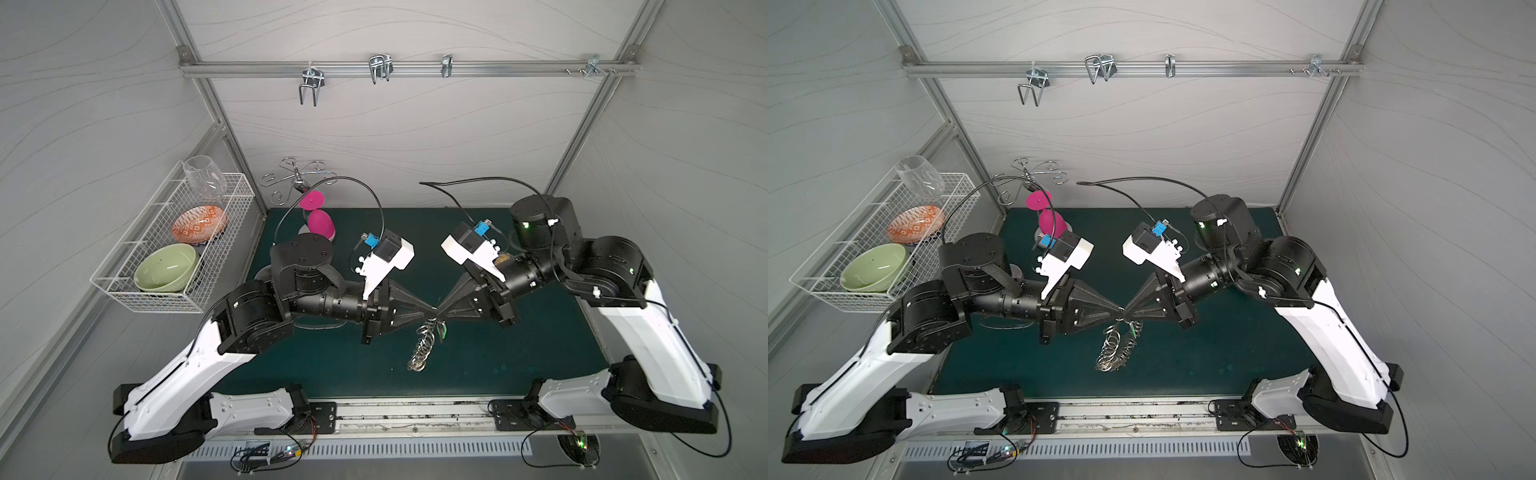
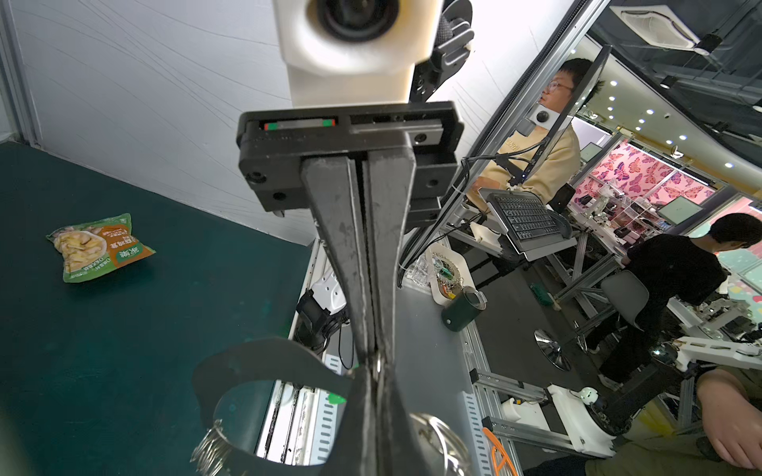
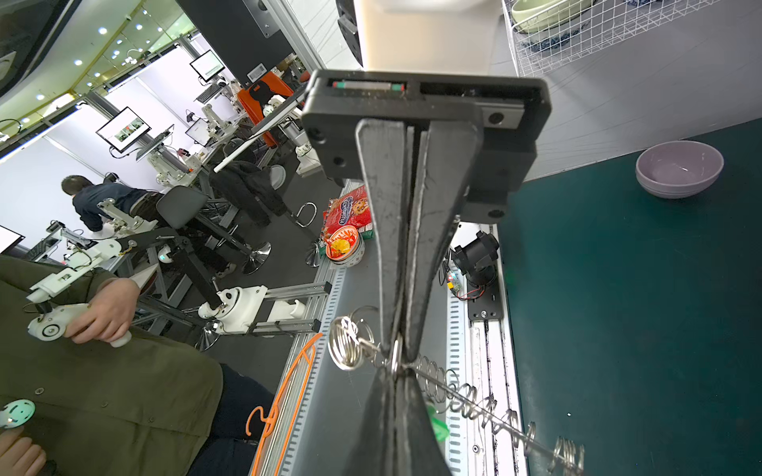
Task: Attach keys to a key ring
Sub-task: Adjust the key on the keyring.
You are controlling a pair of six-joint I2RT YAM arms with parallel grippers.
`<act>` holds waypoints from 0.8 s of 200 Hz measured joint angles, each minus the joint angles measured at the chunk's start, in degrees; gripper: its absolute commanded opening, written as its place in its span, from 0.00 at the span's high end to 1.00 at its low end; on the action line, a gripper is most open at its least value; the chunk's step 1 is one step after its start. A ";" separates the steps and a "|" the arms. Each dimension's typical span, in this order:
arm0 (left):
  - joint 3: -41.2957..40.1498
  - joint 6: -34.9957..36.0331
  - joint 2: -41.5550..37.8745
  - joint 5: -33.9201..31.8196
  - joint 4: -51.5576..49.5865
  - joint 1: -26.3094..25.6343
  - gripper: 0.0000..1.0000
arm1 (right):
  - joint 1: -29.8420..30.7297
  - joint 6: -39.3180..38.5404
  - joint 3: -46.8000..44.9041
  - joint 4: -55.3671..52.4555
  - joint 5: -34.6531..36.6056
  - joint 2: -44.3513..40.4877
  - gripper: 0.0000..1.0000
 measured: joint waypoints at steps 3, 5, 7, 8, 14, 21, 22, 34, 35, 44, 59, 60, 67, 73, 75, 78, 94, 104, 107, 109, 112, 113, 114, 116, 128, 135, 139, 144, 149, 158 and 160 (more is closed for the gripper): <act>-0.22 0.00 -0.09 -0.07 0.24 0.00 1.00 | 0.00 0.02 0.00 0.02 0.04 -0.02 1.00; -0.37 0.02 -0.20 -0.17 0.46 0.00 1.00 | 0.00 0.07 0.00 0.04 0.13 -0.07 1.00; -0.50 0.04 -0.26 -0.24 0.61 0.00 1.00 | 0.00 0.13 0.00 0.07 0.20 -0.07 1.00; -0.55 0.04 -0.28 -0.26 0.68 0.00 1.00 | 0.00 0.15 0.00 0.09 0.20 -0.09 1.00; -1.01 0.09 -0.55 -0.50 1.27 0.00 1.00 | 0.00 0.20 -0.02 0.26 0.39 -0.11 0.99; -1.51 0.17 -0.90 -0.87 1.88 0.00 1.00 | 0.00 0.28 -0.15 0.61 0.59 -0.17 0.98; -1.55 0.17 -0.94 -0.92 1.95 0.00 1.00 | 0.02 0.28 -0.20 0.72 0.66 -0.20 0.97; -2.45 0.35 -1.64 -1.86 3.06 0.00 1.00 | 0.02 0.52 -0.44 1.49 1.16 -0.31 0.91; -2.51 0.37 -1.68 -1.88 3.13 0.00 1.00 | 0.02 0.57 -0.48 1.62 1.22 -0.33 0.90; -3.17 0.52 -2.14 -2.54 3.89 0.00 1.00 | 0.02 0.79 -0.66 2.16 1.57 -0.39 0.85; -4.33 0.74 -2.89 -3.50 5.44 0.00 1.00 | 0.02 1.66 -1.01 2.86 2.16 -0.50 0.66; -4.48 0.79 -2.99 -3.63 5.64 0.00 1.00 | 0.02 1.64 -1.01 2.91 2.19 -0.52 0.65; -4.92 0.92 -3.23 -4.20 6.47 0.00 1.00 | 0.02 1.79 -1.14 3.15 2.71 -0.55 0.58; -5.20 0.98 -3.39 -4.50 7.10 0.00 1.00 | 0.02 1.92 -1.25 3.39 3.10 -0.63 0.51; -5.31 1.05 -3.43 -4.57 7.34 0.00 1.00 | 0.02 1.29 -1.29 3.56 3.28 -0.63 0.49; -5.40 1.05 -3.50 -4.68 7.67 0.00 1.00 | 0.02 1.51 -1.36 3.67 3.58 -0.70 0.46; -6.12 1.22 -3.91 -5.42 9.55 0.00 1.00 | -0.11 2.05 -1.75 4.42 5.03 -1.20 0.35; -6.40 1.31 -4.09 -5.79 10.62 0.00 1.00 | -0.55 1.81 -2.10 5.01 5.88 -1.79 0.31; -6.45 1.36 -4.13 -5.81 10.86 0.00 1.00 | -0.81 2.14 -2.25 5.29 6.10 -2.05 0.30; -6.47 1.36 -4.15 -5.88 11.10 0.00 1.00 | -0.98 2.08 -2.38 5.51 6.21 -2.25 0.29; -6.54 1.40 -4.17 -5.92 11.30 0.00 1.00 | -1.25 2.27 -2.56 5.73 6.43 -2.54 0.28; -6.56 1.42 -4.20 -5.97 11.47 0.00 1.00 | -1.36 2.32 -2.60 5.84 6.47 -2.64 0.28; -6.58 1.44 -4.22 -5.99 11.56 0.00 1.00 | -1.44 2.29 -2.67 5.92 6.49 -2.73 0.28; -6.64 1.46 -4.24 -6.01 11.78 0.00 1.00 | -1.66 2.32 -2.82 6.12 6.56 -2.95 0.28; -6.78 1.51 -4.28 -6.12 12.74 0.00 1.00 | -3.34 2.82 -3.56 7.34 7.19 -4.44 0.27; -6.88 1.53 -4.28 -6.19 13.33 0.00 1.00 | -4.70 3.10 -4.00 8.15 7.58 -5.46 0.30; -6.91 1.53 -4.28 -6.21 13.60 0.00 1.00 | -5.33 3.34 -4.15 8.61 7.78 -6.03 0.33; -6.95 1.53 -4.28 -6.21 13.84 0.00 1.00 | -6.10 3.74 -4.35 9.18 7.91 -6.58 0.36; -6.97 1.53 -4.28 -6.21 13.99 0.00 1.00 | -6.86 3.93 -4.46 9.79 8.09 -7.23 0.39; -7.08 1.51 -4.28 -6.21 14.43 0.00 1.00 | -7.78 4.46 -4.50 10.60 8.13 -8.11 0.40; -7.08 1.51 -4.28 -6.21 14.53 0.00 1.00 | -7.87 4.59 -4.50 10.82 8.09 -8.22 0.40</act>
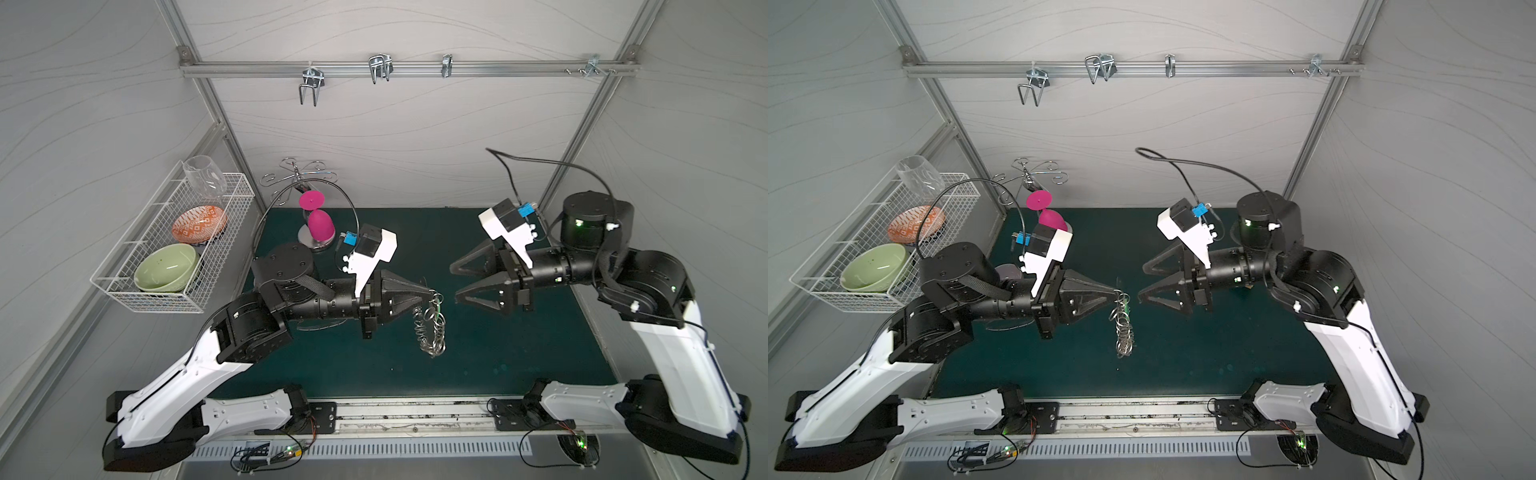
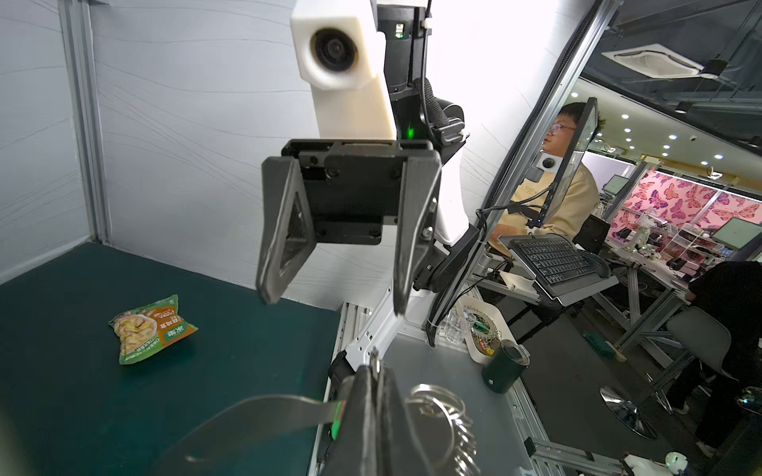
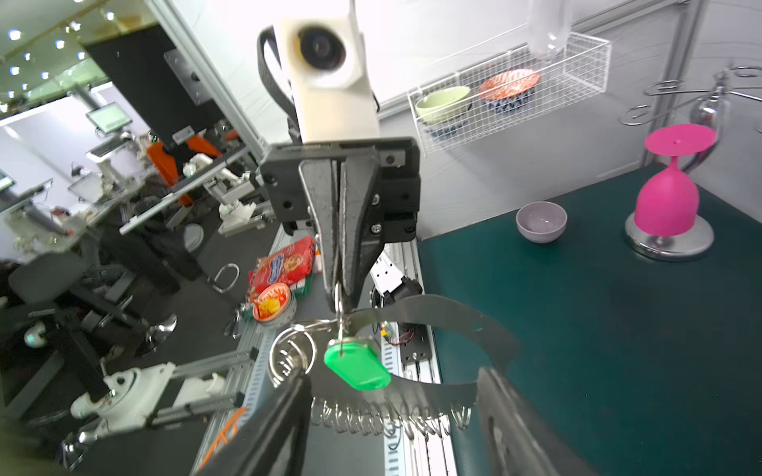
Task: Attach keys to a key ring
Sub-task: Adjust the key on the keyring.
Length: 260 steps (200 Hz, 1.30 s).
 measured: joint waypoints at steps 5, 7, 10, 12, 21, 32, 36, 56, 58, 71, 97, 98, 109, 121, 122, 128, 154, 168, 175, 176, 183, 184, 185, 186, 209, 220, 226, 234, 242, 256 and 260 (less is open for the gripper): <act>-0.07 0.00 0.00 0.00 0.22 0.00 1.00 | -0.24 0.46 0.00 0.52 -0.17 -0.35 0.41; -0.09 0.00 0.00 0.00 0.33 0.00 1.00 | -0.28 0.48 0.00 0.70 -0.26 -0.39 0.41; -0.11 0.00 0.00 0.02 0.46 0.00 1.00 | -0.33 0.63 0.02 0.98 -0.46 -0.46 0.41; -0.11 0.00 0.00 0.02 0.50 0.00 1.00 | -0.35 0.83 0.00 1.16 -0.63 -0.46 0.41; -0.13 -0.04 0.02 0.02 0.92 0.00 1.00 | -0.37 1.29 0.02 1.70 -1.29 -0.44 0.43; -0.13 -0.04 0.02 0.02 1.38 0.00 1.00 | -0.39 2.23 0.02 2.34 -2.40 -0.26 0.46; -0.13 -0.07 0.02 0.02 1.60 0.00 1.00 | -0.39 2.49 0.02 2.47 -2.80 -0.11 0.48; -0.13 -0.09 0.02 0.02 2.21 0.00 1.00 | -0.42 4.17 -0.33 3.93 -4.68 0.79 0.56; -0.13 -0.11 0.02 0.02 2.23 0.00 1.00 | -0.42 4.17 -0.46 4.17 -4.90 0.92 0.56; -0.13 -0.26 0.02 0.04 2.23 0.00 1.00 | -0.42 5.70 -1.49 5.33 -6.01 1.66 0.62; -0.13 -0.57 0.11 0.04 2.21 0.00 1.00 | -0.42 7.85 -3.06 6.97 -7.82 2.73 0.69; -0.13 -0.57 0.11 0.04 2.21 0.00 1.00 | -0.42 8.00 -3.10 6.99 -7.91 2.75 0.69; -0.13 -0.66 0.13 0.04 2.23 0.00 1.00 | -0.42 8.79 -3.56 7.72 -8.61 2.82 0.70; -0.13 -0.66 0.13 0.00 2.21 0.00 1.00 | -0.35 9.68 -3.89 8.55 -9.20 2.80 0.71; -0.13 -0.66 0.13 0.00 2.21 0.00 1.00 | -0.35 9.77 -3.93 8.68 -9.31 2.80 0.71; -0.13 -0.63 0.13 -0.02 2.21 0.00 1.00 | -0.26 10.12 -4.07 8.98 -9.55 2.75 0.71; -0.13 -0.04 0.13 -0.83 2.16 0.00 1.00 | 0.02 11.74 -5.11 10.49 -10.36 2.29 0.71; -0.13 0.26 0.13 -1.25 2.19 0.00 1.00 | 0.02 12.76 -5.79 11.15 -10.71 1.92 0.70; -0.13 0.48 0.13 -1.49 2.19 0.00 1.00 | 0.02 13.16 -6.10 11.43 -10.84 1.75 0.70; -0.13 0.50 0.13 -1.53 2.19 0.00 1.00 | 0.02 13.20 -6.14 11.47 -10.82 1.73 0.70; -0.13 0.70 0.13 -1.79 2.16 0.00 1.00 | 0.02 13.66 -6.54 11.82 -10.91 1.49 0.70; -0.13 0.76 0.13 -1.86 2.16 0.00 1.00 | 0.02 13.68 -6.56 11.87 -10.95 1.46 0.70; -0.13 0.81 0.13 -1.90 2.16 0.00 1.00 | 0.02 13.70 -6.60 11.91 -10.93 1.44 0.70; -0.13 0.85 0.13 -1.92 2.16 0.00 1.00 | 0.02 13.75 -6.62 11.93 -10.95 1.42 0.70; -0.13 1.77 0.11 -2.69 2.16 0.00 1.00 | 0.09 14.78 -7.23 12.57 -11.13 0.96 0.70; -0.13 2.12 0.11 -3.10 2.14 0.00 1.00 | 0.15 15.13 -7.30 12.83 -11.21 0.92 0.71; -0.13 2.32 0.11 -3.34 2.12 0.00 1.00 | 0.24 15.39 -7.30 13.00 -11.21 0.90 0.71; -0.13 2.62 0.09 -3.61 2.12 0.00 1.00 | 0.44 15.58 -7.28 13.25 -11.26 0.92 0.71; -0.13 2.82 0.09 -3.87 2.10 0.00 1.00 | 0.66 15.74 -7.28 13.29 -11.26 0.92 0.71; -0.13 3.06 0.07 -4.31 2.10 0.00 1.00 | 1.01 15.80 -7.28 13.31 -11.30 0.94 0.71; -0.13 3.10 0.07 -4.42 2.10 0.00 1.00 | 1.09 15.80 -7.28 13.33 -11.32 0.94 0.71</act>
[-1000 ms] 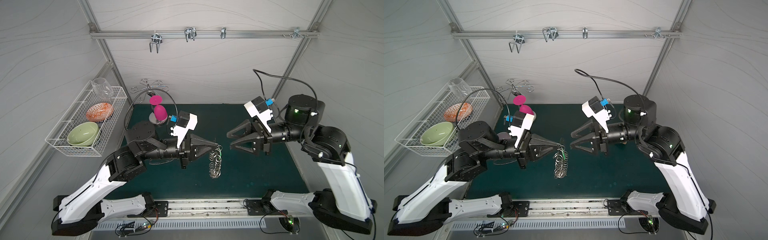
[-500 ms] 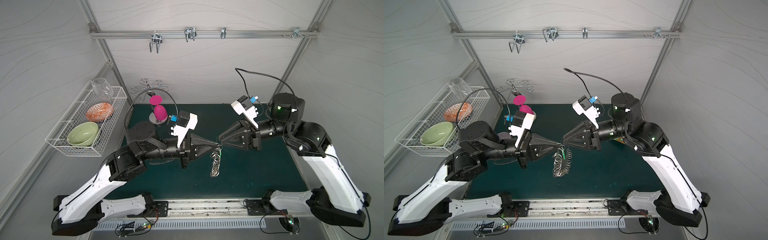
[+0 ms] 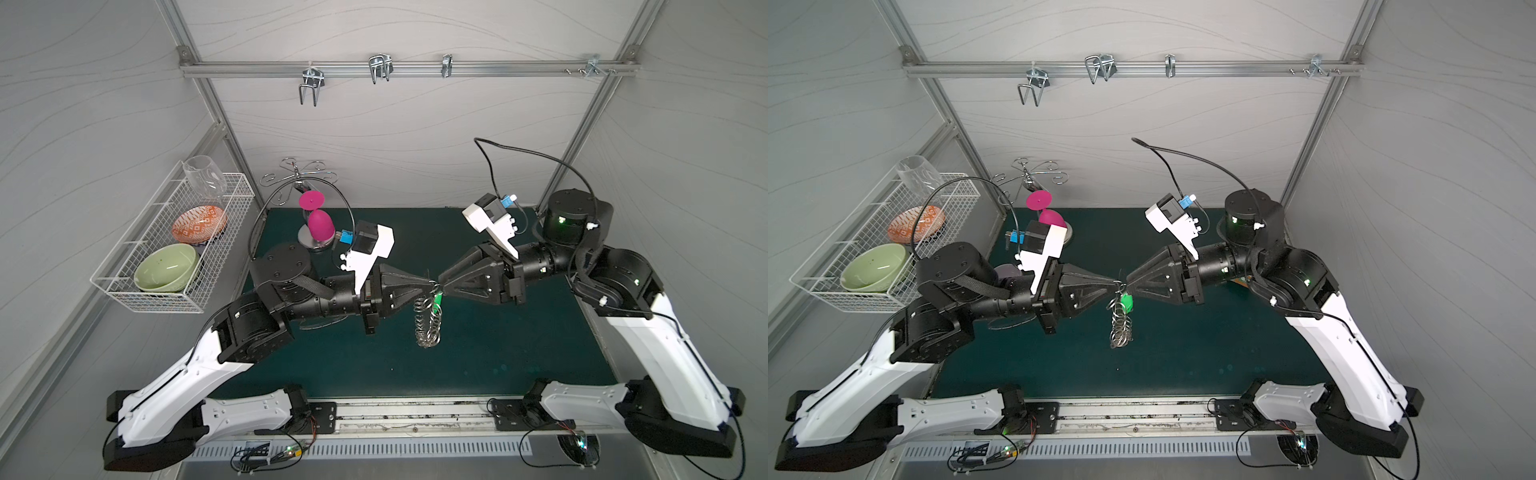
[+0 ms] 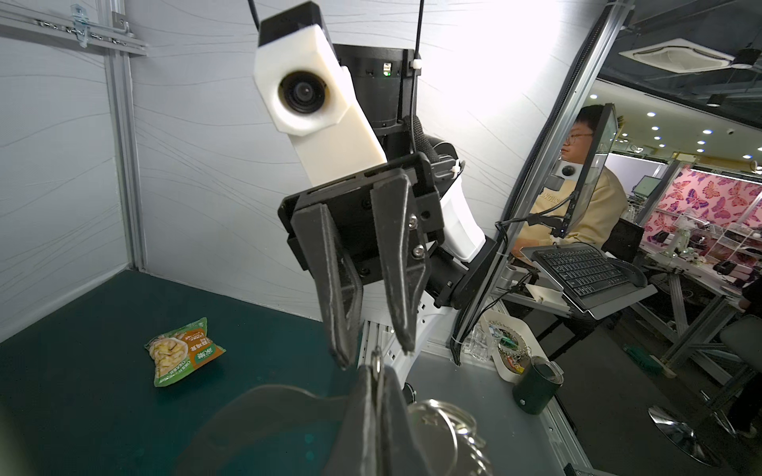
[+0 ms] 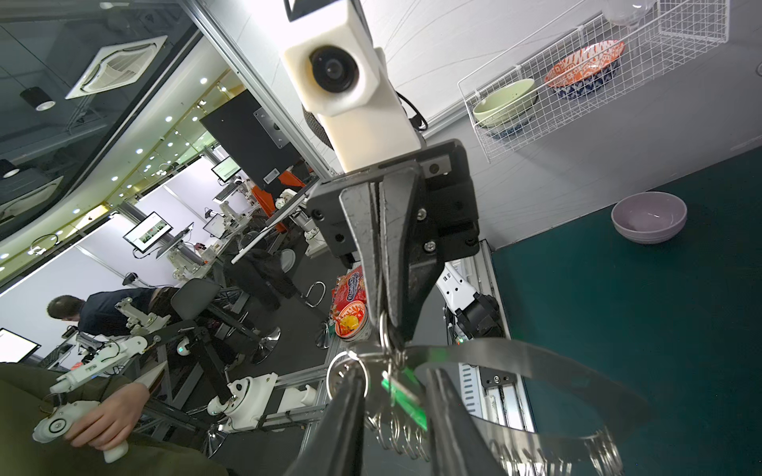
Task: Attach keys to a key ring
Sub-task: Adjust the key on the keyring.
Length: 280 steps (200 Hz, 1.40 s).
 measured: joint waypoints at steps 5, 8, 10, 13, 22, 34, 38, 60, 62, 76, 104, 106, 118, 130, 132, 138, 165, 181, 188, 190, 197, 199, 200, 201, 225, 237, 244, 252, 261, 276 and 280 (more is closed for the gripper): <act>0.00 0.02 -0.02 -0.09 0.00 0.00 1.00 | 0.09 0.07 0.00 0.00 -0.04 0.00 0.72; 0.00 0.04 -0.02 -0.15 0.00 0.00 1.00 | 0.13 0.09 0.00 0.00 -0.04 0.00 0.71; 0.00 0.04 -0.02 -0.17 0.00 0.00 1.00 | 0.15 0.11 0.00 0.00 -0.04 0.00 0.72; 0.00 0.07 -0.02 -0.22 0.00 0.00 1.00 | 0.22 0.13 0.00 -0.02 -0.04 0.00 0.72; 0.00 0.13 -0.07 -0.33 0.00 0.00 1.00 | 0.33 0.15 0.00 -0.02 -0.04 0.07 0.74; 0.00 0.17 -0.11 -0.39 0.00 0.00 1.00 | 0.35 0.15 0.00 -0.07 -0.04 0.17 0.79; 0.00 0.20 -0.13 -0.44 0.00 0.00 1.00 | 0.39 0.13 0.00 -0.09 -0.07 0.22 0.81; 0.00 0.39 -0.28 -0.50 -0.02 0.00 1.00 | 0.42 -0.02 0.00 -0.20 0.11 0.52 0.88; 0.00 0.39 -0.31 -0.48 0.00 0.00 1.00 | 0.42 -0.17 0.00 -0.20 0.15 0.55 0.89; 0.02 0.39 -0.44 -0.48 0.00 0.00 1.00 | 0.42 -0.20 0.00 -0.22 0.15 0.72 0.94; 0.02 0.37 -0.48 -0.46 -0.04 0.00 1.00 | 0.42 -0.11 0.09 -0.17 0.11 0.94 1.00; 0.02 0.37 -0.48 -0.46 -0.04 0.00 1.00 | 0.42 -0.11 0.09 -0.20 0.11 0.96 1.00; 0.02 0.37 -0.50 -0.39 -0.02 0.00 1.00 | 0.42 -0.11 0.09 -0.17 0.09 1.03 1.00; 0.02 0.35 -0.52 -0.28 0.00 0.00 1.00 | 0.42 -0.04 0.11 -0.17 -0.20 1.11 1.00; 0.02 0.35 -0.52 -0.26 -0.02 0.00 1.00 | 0.42 -0.02 0.11 -0.17 -0.26 1.14 1.00; 0.02 0.35 -0.55 -0.22 -0.02 0.00 1.00 | 0.42 0.04 0.11 -0.17 -0.44 1.20 1.00; 0.04 0.37 -0.63 -0.02 0.04 0.00 1.00 | 0.42 0.39 0.11 -0.15 -1.42 1.51 1.00; 0.04 0.35 -0.66 0.09 0.07 0.00 1.00 | 0.42 0.48 0.11 -0.17 -1.84 1.60 1.00; 0.04 0.35 -0.66 0.20 0.09 0.00 1.00 | 0.42 0.52 0.09 -0.17 -1.99 1.60 1.00; 0.04 0.37 -0.66 0.22 0.09 0.00 1.00 | 0.42 0.55 0.07 -0.17 -2.03 1.62 1.00; 0.04 0.35 -0.66 0.31 0.09 0.00 1.00 | 0.42 0.68 -0.02 -0.17 -2.14 1.62 1.00; 0.04 0.35 -0.66 0.35 0.09 0.00 1.00 | 0.42 0.76 -0.02 -0.17 -2.21 1.62 1.00; 0.04 0.35 -0.66 0.35 0.11 0.00 1.00 | 0.42 0.79 -0.02 -0.17 -2.23 1.60 1.00; 0.04 0.35 -0.66 0.39 0.09 0.00 1.00 | 0.42 0.81 -0.04 -0.17 -2.25 1.62 1.00; 0.07 0.28 -0.63 0.90 0.24 0.00 1.00 | 0.42 1.42 -0.44 -0.15 -2.91 1.68 1.00; 0.07 0.07 -0.59 1.20 0.72 0.00 1.00 | 0.44 1.77 -0.59 0.00 -3.30 1.81 1.00; 0.07 -0.09 -0.57 1.36 1.05 0.00 1.00 | 0.44 1.90 -0.70 0.24 -3.50 1.92 1.00; 0.07 -0.15 -0.55 1.51 1.40 0.00 1.00 | 0.44 2.25 -0.83 0.59 -3.67 2.03 1.00; 0.07 -0.26 -0.50 1.66 1.77 0.00 1.00 | 0.44 2.73 -1.09 1.11 -4.04 2.12 1.00; 0.07 -0.37 -0.33 1.90 2.19 0.02 1.00 | 0.44 3.21 -1.73 1.97 -4.61 2.14 1.00; 0.07 -0.39 -0.31 1.92 2.21 0.02 1.00 | 0.44 3.30 -1.88 2.19 -4.72 2.14 1.00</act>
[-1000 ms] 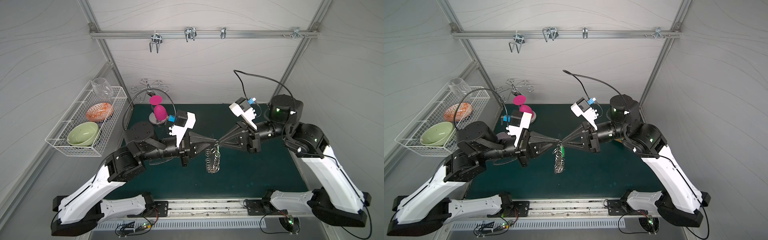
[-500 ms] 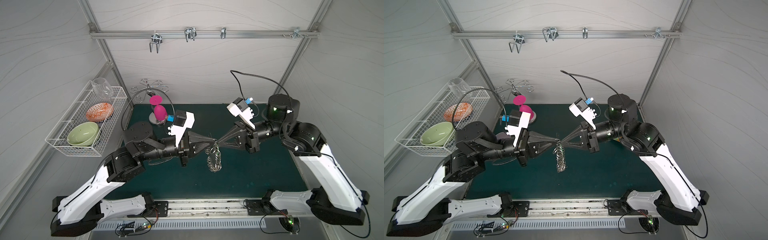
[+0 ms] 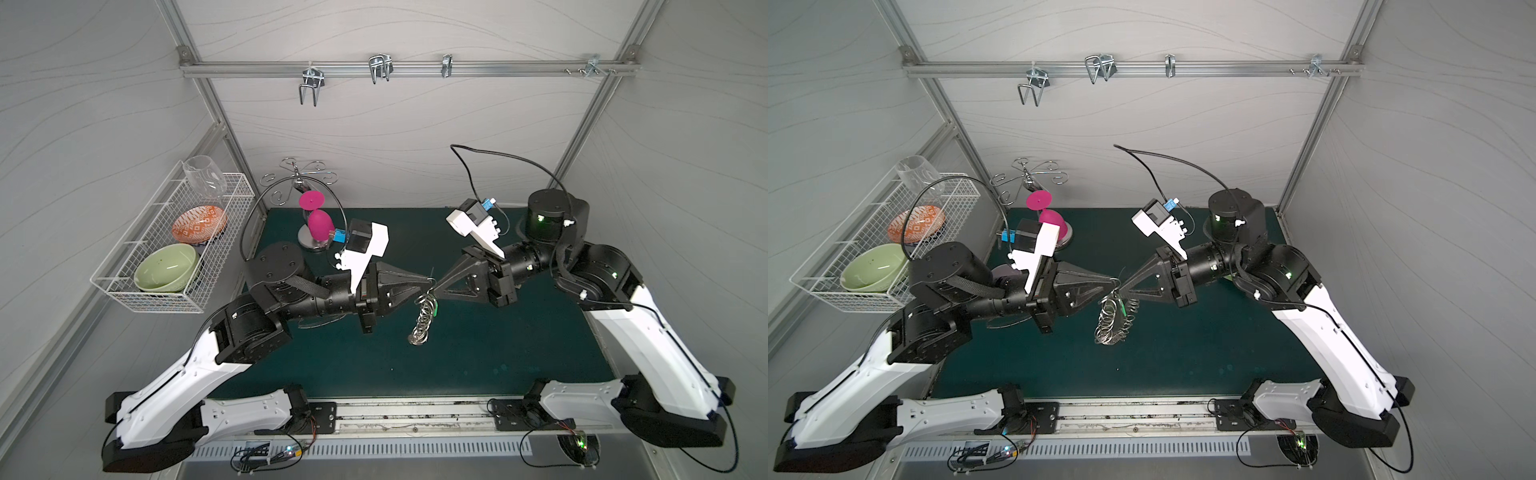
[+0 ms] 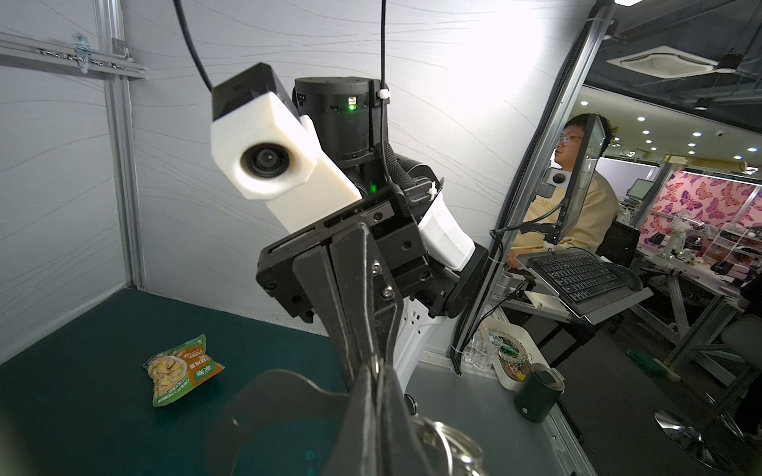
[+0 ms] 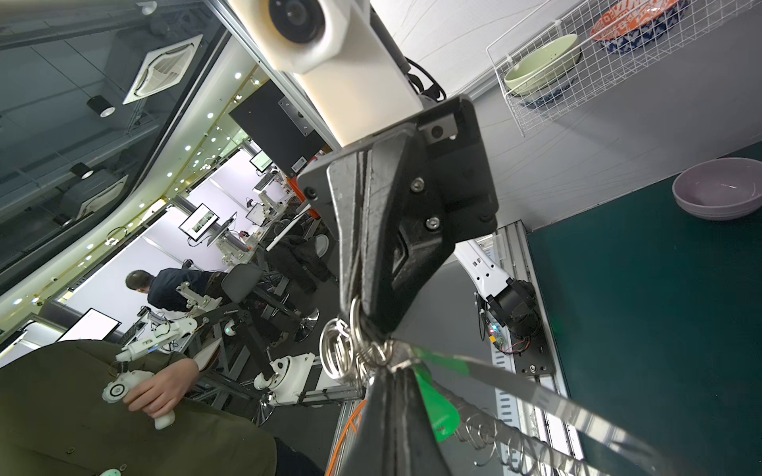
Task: Attach keys to a key ring
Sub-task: Adjust the key on the keyring.
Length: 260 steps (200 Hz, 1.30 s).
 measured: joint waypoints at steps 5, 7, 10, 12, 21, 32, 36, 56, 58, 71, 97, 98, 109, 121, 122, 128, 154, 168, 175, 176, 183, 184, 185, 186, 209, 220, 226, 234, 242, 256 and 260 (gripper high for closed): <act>0.00 -0.02 0.02 0.04 0.00 0.04 1.00 | 0.00 0.07 -0.17 0.22 -0.11 0.00 1.00; 0.00 -0.04 0.02 0.04 0.00 0.07 1.00 | 0.00 0.11 -0.22 0.28 -0.13 0.00 1.00; 0.00 -0.09 0.02 0.07 0.00 0.09 1.00 | 0.00 0.17 -0.33 0.46 -0.17 0.00 1.00; 0.00 -0.09 0.02 0.09 0.00 0.09 1.00 | 0.00 0.24 -0.39 0.57 -0.20 0.00 1.00; 0.00 -0.15 0.04 0.17 0.02 0.11 1.00 | 0.00 0.48 -0.52 0.76 -0.26 0.00 1.00; 0.07 -0.17 0.07 0.24 0.02 0.13 1.00 | 0.00 0.57 -0.70 1.05 -0.28 -0.07 0.98; 0.09 -0.20 0.07 0.24 0.02 0.13 1.00 | -0.02 0.57 -0.72 1.09 -0.26 -0.09 0.91; 0.11 -0.26 0.15 0.35 0.63 0.13 1.00 | -0.37 0.72 -0.92 1.01 0.61 -0.28 0.67; 0.11 -0.28 0.17 0.42 0.83 0.13 1.00 | -0.48 0.33 -0.92 0.92 0.70 -0.28 0.64; 0.11 -0.37 0.17 0.46 1.53 0.13 1.00 | -1.81 -0.15 -1.33 0.15 1.95 -0.72 0.51; 0.11 -0.61 0.17 0.50 2.56 0.13 1.00 | -5.81 -2.71 -1.84 -1.97 5.62 -2.60 0.41; 0.11 -0.63 0.17 0.50 2.56 0.13 1.00 | -5.92 -2.80 -1.84 -2.05 5.70 -2.67 0.41; 0.11 -0.79 0.17 0.59 2.58 0.13 1.00 | -7.13 -4.24 -1.77 -2.97 7.04 -3.80 0.42; 0.11 -0.90 0.17 0.59 2.60 0.13 1.00 | -7.52 -5.77 -1.18 -3.78 8.11 -4.76 0.43; 0.11 -0.94 0.17 0.59 2.60 0.13 1.00 | -7.52 -5.90 -1.14 -3.80 8.13 -4.81 0.44; 0.11 -1.03 0.17 0.59 2.64 0.13 1.00 | -7.54 -6.67 -0.76 -4.11 8.39 -5.16 0.47; -0.07 -1.53 0.15 0.31 3.67 0.13 1.00 | -7.54 -9.27 1.09 -4.52 9.01 -5.68 0.57; -0.76 -1.95 -0.07 -0.17 5.16 0.13 1.00 | -7.34 -10.54 2.32 -4.68 9.03 -5.27 0.63; -1.25 -2.27 -0.20 -0.55 5.73 0.13 1.00 | -6.91 -11.26 3.17 -4.92 9.09 -4.79 0.63; -1.31 -2.29 -0.20 -0.59 5.81 0.13 1.00 | -6.84 -11.39 3.30 -4.96 9.11 -4.70 0.64; -1.84 -2.58 -0.31 -0.98 6.45 0.13 1.00 | -6.23 -11.91 4.26 -5.31 9.25 -4.04 0.66; -1.97 -2.58 -0.33 -1.11 6.60 0.13 1.00 | -6.03 -12.17 4.48 -5.42 9.29 -3.89 0.66; -2.03 -2.60 -0.35 -1.16 6.69 0.13 1.00 | -5.95 -12.17 4.61 -5.49 9.31 -3.80 0.66; -2.10 -2.62 -0.35 -1.18 6.78 0.13 1.00 | -5.88 -12.13 4.70 -5.51 9.31 -3.72 0.67; -3.54 -3.08 -0.39 -2.49 8.35 0.13 1.00 | -2.64 -13.97 7.58 -6.62 9.62 -1.18 0.70; -3.91 -3.23 -0.39 -3.02 8.61 0.13 1.00 | -1.73 -14.25 8.07 -6.84 9.68 -0.39 0.71; -4.07 -3.32 -0.39 -3.26 8.83 0.13 1.00 | -1.36 -14.47 8.11 -6.95 9.81 -0.13 0.72; -4.20 -3.41 -0.39 -3.43 9.09 0.13 1.00 | -0.98 -14.60 8.11 -7.08 9.92 0.13 0.72; -4.26 -3.50 -0.39 -3.56 9.40 0.13 1.00 | -0.74 -14.62 8.11 -7.17 10.05 0.31 0.73; -4.37 -3.67 -0.39 -3.85 10.03 0.13 1.00 | -0.35 -14.73 8.11 -7.26 10.27 0.37 0.75; -4.37 -3.72 -0.39 -3.93 10.23 0.13 1.00 | -0.28 -14.73 8.11 -7.26 10.34 0.37 0.75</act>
